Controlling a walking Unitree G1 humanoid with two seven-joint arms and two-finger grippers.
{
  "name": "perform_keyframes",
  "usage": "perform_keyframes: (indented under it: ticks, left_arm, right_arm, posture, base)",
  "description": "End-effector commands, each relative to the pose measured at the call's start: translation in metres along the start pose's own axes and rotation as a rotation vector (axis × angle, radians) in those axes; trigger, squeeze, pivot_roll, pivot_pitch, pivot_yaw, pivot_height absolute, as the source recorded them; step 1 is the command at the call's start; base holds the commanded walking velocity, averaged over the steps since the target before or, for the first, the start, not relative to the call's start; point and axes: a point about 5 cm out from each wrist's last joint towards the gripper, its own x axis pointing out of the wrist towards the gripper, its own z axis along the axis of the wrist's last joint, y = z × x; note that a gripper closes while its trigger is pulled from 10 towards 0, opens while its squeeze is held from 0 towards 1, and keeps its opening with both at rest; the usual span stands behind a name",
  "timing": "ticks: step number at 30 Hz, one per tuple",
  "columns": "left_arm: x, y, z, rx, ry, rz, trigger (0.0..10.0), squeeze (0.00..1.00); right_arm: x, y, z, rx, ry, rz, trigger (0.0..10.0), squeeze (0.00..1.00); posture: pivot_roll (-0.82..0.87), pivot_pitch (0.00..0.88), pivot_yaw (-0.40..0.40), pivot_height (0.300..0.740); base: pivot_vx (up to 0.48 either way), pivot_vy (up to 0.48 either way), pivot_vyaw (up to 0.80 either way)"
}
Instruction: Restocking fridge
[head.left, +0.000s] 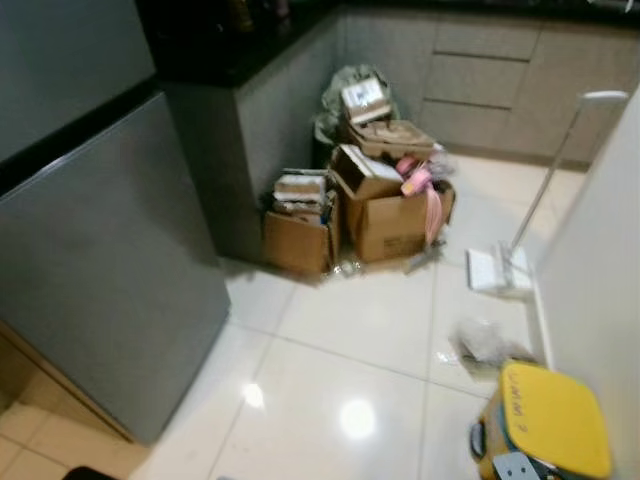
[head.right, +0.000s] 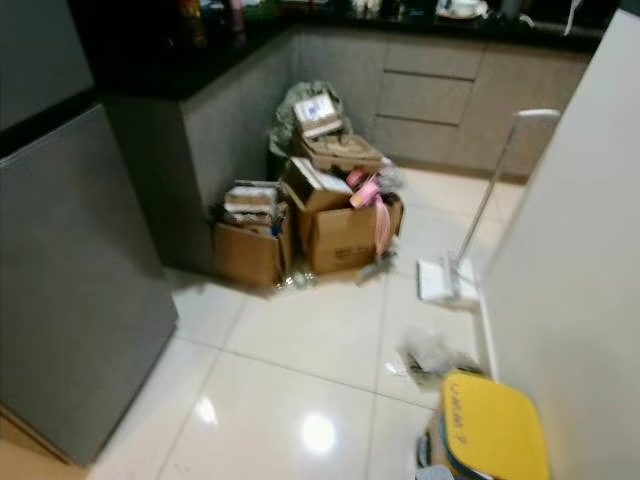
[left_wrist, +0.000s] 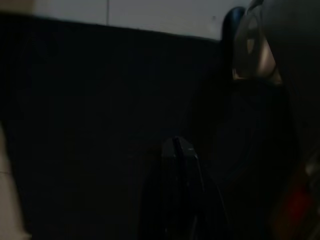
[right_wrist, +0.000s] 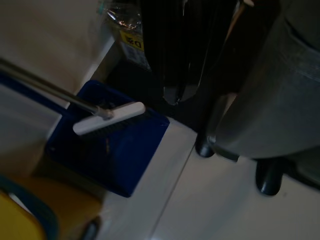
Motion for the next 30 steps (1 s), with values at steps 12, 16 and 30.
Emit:
perform_keyframes:
  ticks: [12, 16, 30]
  left_arm:
    - [0.0019, -0.0059, 0.0292, -0.021, -0.113, -0.021, 10.0, 0.0]
    - [0.002, -0.0062, 0.0293, -0.019, -0.113, -0.021, 10.0, 0.0]
    - [0.002, -0.0061, 0.0297, -0.013, -0.114, -0.022, 10.0, 0.0]
  right_arm:
    - [-0.0007, -0.003, -0.0011, 0.014, 0.006, -0.011, 10.0, 0.0]
    - [-0.001, -0.0042, -0.001, 0.013, 0.007, -0.011, 10.0, 0.0]
    - [-0.0012, -0.005, -0.0007, 0.01, 0.008, -0.006, 10.0, 0.0]
  posture:
    - [-0.04, 0.0, -0.032, 0.74]
    - [-0.04, 0.0, -0.032, 0.74]
    - [-0.04, 0.0, -0.031, 0.74]
  base:
    - [0.0, 0.0, 0.77]
    - [0.0, 0.0, 0.77]
    - [0.0, 0.0, 0.77]
